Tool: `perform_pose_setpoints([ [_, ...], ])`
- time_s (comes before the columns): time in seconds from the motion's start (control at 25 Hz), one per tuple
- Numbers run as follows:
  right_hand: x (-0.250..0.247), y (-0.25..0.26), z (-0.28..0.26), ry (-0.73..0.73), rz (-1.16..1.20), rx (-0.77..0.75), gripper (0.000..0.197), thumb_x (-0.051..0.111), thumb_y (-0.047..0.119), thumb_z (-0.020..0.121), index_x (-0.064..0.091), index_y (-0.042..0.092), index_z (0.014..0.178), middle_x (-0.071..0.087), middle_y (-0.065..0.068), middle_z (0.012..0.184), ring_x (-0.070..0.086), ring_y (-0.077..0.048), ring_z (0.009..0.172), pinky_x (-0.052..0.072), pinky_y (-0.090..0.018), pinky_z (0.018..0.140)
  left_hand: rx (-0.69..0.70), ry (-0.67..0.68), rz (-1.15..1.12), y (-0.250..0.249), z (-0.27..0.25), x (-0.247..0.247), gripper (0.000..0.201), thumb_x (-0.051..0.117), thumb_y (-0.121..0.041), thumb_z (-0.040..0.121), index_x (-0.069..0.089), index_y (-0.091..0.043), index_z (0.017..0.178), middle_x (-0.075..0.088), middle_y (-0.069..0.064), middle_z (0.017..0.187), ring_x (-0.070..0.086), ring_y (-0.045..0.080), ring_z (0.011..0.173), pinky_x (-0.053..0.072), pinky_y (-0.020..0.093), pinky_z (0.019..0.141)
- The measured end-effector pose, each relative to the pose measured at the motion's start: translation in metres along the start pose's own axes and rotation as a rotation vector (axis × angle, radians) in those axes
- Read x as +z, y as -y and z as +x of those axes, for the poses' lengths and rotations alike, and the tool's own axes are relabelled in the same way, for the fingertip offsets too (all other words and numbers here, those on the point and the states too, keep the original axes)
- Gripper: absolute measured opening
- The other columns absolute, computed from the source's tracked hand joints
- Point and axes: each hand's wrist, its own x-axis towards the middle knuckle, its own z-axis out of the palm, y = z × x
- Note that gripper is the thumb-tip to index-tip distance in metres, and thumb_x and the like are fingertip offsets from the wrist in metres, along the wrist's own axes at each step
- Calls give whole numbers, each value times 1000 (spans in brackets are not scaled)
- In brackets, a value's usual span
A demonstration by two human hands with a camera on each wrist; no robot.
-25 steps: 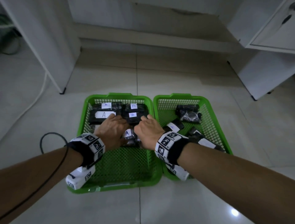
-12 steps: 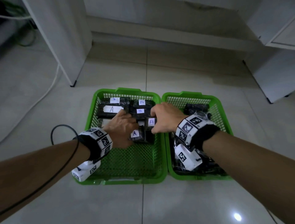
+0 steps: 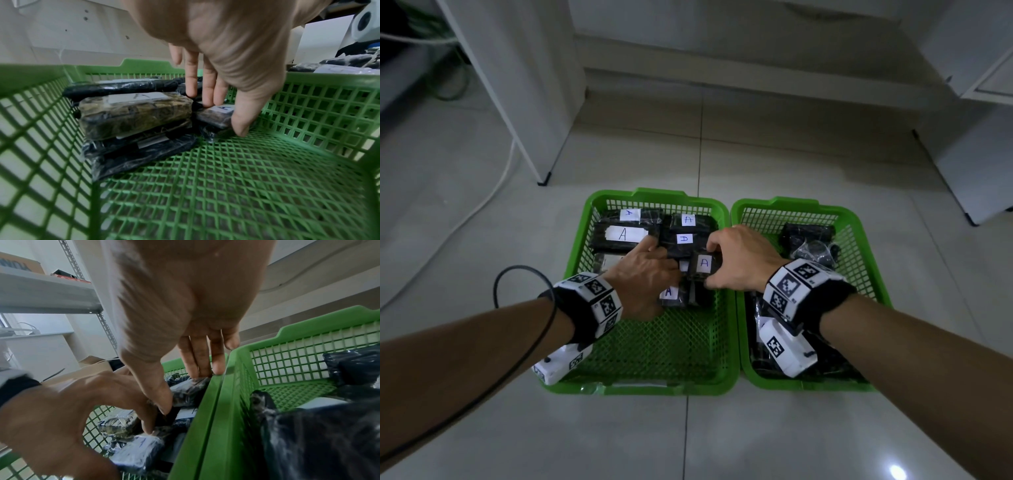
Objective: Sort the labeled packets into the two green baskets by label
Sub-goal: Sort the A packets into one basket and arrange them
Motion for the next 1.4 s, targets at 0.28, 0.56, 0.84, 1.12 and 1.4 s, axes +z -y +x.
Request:
perform_pose_setpoints([
  [0.28, -2, -7, 2, -35, 124, 51, 49, 90, 43, 61, 70, 24, 102, 64, 11, 94, 61, -11, 88, 44, -22, 65, -39, 18, 23, -4, 0, -4, 49, 56, -49, 86, 51, -30, 131, 57, -11, 121, 47, 17, 117, 18, 40, 111],
  [0.56, -1, -15, -1, -70, 179, 71, 59, 91, 44, 61, 69, 25, 111, 66, 10, 102, 62, -11, 91, 43, -22, 67, -66, -33, 25, -8, 5, -4, 60, 51, -63, 87, 52, -19, 129, 56, -1, 127, 47, 23, 121, 20, 41, 113],
  [0.84, 9, 10, -11, 5, 19, -102, 34, 83, 41, 71, 61, 24, 90, 56, 8, 84, 53, -11, 79, 51, -28, 71, -139, -251, -128, 21, -12, -5, 83, 45, -88, 62, 49, -23, 112, 54, -5, 109, 46, 16, 99, 40, 40, 97],
  [1.12, 40, 56, 7, 29, -110, -182, 27, 82, 21, 78, 62, 9, 93, 64, -10, 99, 62, -27, 93, 55, -36, 76, -299, 2, -95, 28, -10, 12, 135, 58, -89, 57, -1, -15, 155, -10, 11, 161, 1, 35, 149, 29, 58, 113],
  [1.4, 48, 50, 8, 41, -98, -195, 42, 90, 28, 72, 63, 11, 99, 47, -7, 116, 64, -26, 85, 56, -38, 74, -309, 34, -113, 32, -6, 21, 118, 47, -84, 73, -1, -14, 155, -8, 10, 163, 2, 31, 150, 31, 58, 110],
])
